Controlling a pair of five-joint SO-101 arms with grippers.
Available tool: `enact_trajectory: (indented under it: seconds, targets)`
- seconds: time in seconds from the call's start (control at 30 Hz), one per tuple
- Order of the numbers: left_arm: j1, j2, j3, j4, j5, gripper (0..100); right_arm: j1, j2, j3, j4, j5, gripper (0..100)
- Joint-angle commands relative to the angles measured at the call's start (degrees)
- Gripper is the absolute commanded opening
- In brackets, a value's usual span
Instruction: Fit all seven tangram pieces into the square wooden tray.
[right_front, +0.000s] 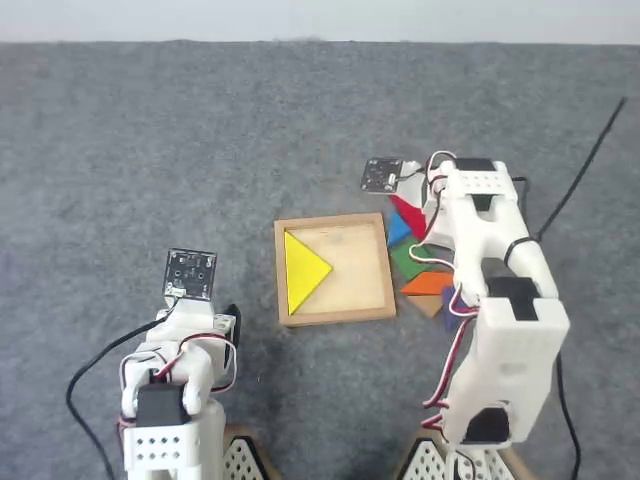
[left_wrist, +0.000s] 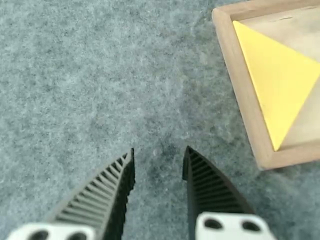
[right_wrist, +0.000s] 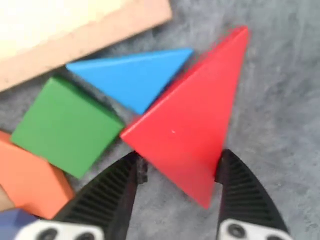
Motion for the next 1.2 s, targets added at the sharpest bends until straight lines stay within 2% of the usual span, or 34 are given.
enact_trajectory:
  seconds: [0.0,0.13,0.33,0.57,0.73,0.93,1.17]
  targets:
    - [0.09,-1.58,-0.48,0.53,-0.35,15,2.86,-1.71,-3.6,6.46,-2.99,20.9]
    - [0.09,-1.58,-0.48,0.53,-0.35,15,2.86,-3.65,-3.6,12.53,-6.42,20.9]
    - [0.09,-1.58,-0.48,0.53,-0.35,15,2.07,-9.45,-3.87,12.0,-16.53,21.6]
    - [0.09,-1.58,-0.48,0.53,-0.35,15,-6.2,-12.09,-3.34,12.09,-27.69,32.9]
    - [0.09,-1.58,-0.48,0.53,-0.35,15,-7.43,-6.11,-3.34,10.15,-28.13,33.0]
    - [0.09,-1.58,-0.48,0.53,-0.35,15,-1.1,-0.84,-3.69,5.41,-27.87,33.0]
    - [0.09,-1.58,-0.48,0.53,-0.35,15,2.33,0.48,-3.78,4.18,-27.87,32.9]
